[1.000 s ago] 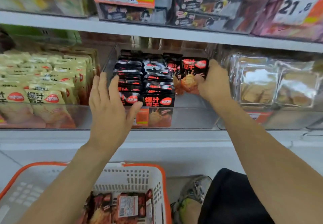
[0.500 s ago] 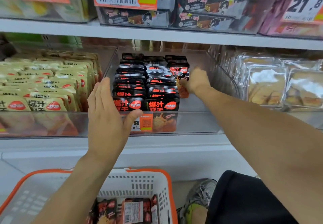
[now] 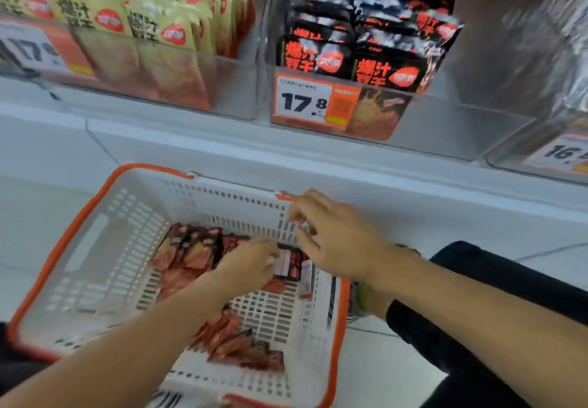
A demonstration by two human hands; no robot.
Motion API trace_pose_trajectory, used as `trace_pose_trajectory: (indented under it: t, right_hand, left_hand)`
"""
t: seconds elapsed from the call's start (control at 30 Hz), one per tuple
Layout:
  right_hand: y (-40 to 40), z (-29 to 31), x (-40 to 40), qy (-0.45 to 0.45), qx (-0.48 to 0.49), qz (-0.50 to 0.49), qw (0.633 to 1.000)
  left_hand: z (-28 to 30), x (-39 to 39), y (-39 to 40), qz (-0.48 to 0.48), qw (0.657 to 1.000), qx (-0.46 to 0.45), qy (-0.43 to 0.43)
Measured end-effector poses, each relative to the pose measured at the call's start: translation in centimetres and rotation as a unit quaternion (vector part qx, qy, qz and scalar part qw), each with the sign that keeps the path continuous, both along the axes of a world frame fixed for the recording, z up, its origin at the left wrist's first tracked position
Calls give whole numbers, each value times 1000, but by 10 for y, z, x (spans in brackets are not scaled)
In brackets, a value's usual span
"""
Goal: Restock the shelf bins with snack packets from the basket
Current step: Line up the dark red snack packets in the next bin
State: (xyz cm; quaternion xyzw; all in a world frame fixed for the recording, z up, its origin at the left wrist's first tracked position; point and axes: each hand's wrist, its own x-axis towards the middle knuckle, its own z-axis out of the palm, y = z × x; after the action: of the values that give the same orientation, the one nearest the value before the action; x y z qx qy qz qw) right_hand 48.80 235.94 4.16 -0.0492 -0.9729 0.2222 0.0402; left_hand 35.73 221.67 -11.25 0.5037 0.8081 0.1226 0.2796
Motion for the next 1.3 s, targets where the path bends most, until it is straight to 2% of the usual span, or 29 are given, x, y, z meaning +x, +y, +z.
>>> trace_pose_trajectory:
  t: [0.03,0.1,0.13,0.2,0.3,0.4,0.47,0.6,0.63,0.73,0.77,0.8,0.9,1.0,1.03,1.07,1.13,1.2,1.3]
  right_hand:
    - [-16,-29,-2,-118,-47,-13,992]
    - [-40,-88,-7,-313,-125,-26,941]
    - [-51,-113,-9,-380,-139,-16,914]
    - [-71,-159,-10,-456,-167,-1,874]
    - [-106,-208,0,-525,-213,-34,824]
    - [-134,-234,13,-507,-246,-115,818]
    - [-140,-237,11,-498,-264,-169,809]
    - [-128,-221,-4,-571,-218,-148,777]
    - [-125,-216,-6,-595,-219,-126,763]
    - [-104,-202,-5,-630,-375,-191,653]
    - [-93,-195,-8,-626,-390,-199,645]
    - [-80,-188,-11,-611,-399,-202,653]
    - [-37,-144,-23,-504,-402,-220,732]
    - [7,-78,-32,-409,-418,-190,788]
    - [23,-55,-33,-387,-400,-170,813]
    - [38,-33,-33,-361,-362,-151,846]
    - [63,14,-26,-306,-281,-128,901]
    - [80,58,-13,-242,-257,-128,927]
    - [93,115,15,-91,-213,-134,963]
  left_hand:
    - [-21,1,-21,-29,995,-99,11]
    - [-50,4,-60,-54,971,-233,3]
    - [-60,8,-77,-54,960,-272,-18]
    - [-71,12,-99,-51,949,-307,-49]
    - [-79,15,-115,-48,944,-322,-56]
    - [-80,18,-117,-43,943,-326,-51]
    - [-80,19,-114,-37,943,-328,-55]
    - [-79,15,-109,-12,934,-347,-84]
    - [-77,14,-106,1,934,-344,-94]
    - [-71,13,-92,61,949,-299,-80]
    - [-68,13,-86,97,955,-272,-72]
    - [-61,11,-80,137,957,-242,-76]
    - [-29,4,-54,243,945,-138,-171]
    - [27,6,-13,330,891,4,-312]
    - [45,8,0,346,875,70,-331]
    - [65,10,12,347,868,133,-329]
    - [104,14,33,311,878,240,-274]
    - [142,20,49,257,884,322,-222]
    - [191,26,70,204,860,443,-154]
